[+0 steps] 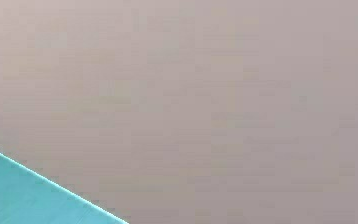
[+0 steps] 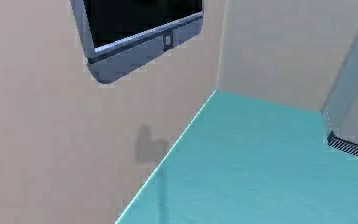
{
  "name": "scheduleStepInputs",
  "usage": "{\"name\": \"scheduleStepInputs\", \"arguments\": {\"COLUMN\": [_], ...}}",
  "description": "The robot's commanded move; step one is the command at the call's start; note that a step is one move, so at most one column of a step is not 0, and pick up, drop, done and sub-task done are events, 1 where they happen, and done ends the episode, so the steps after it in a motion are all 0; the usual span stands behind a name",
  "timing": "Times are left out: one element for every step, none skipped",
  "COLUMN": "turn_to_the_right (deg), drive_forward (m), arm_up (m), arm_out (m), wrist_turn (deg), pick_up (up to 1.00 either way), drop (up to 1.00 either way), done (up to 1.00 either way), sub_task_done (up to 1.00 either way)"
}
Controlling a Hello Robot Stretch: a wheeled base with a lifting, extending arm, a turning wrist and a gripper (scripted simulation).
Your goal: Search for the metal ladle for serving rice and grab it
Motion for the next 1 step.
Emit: {"name": "scheduleStepInputs", "arguments": {"turn_to_the_right": [-3.0], "drive_forward": [0.0], "arm_up": [0.0], "arm_out": [0.0], "wrist_turn": [0.0], "pick_up": [0.0], "drop": [0.0], "done": [0.0], "sub_task_done": [0.0]}}
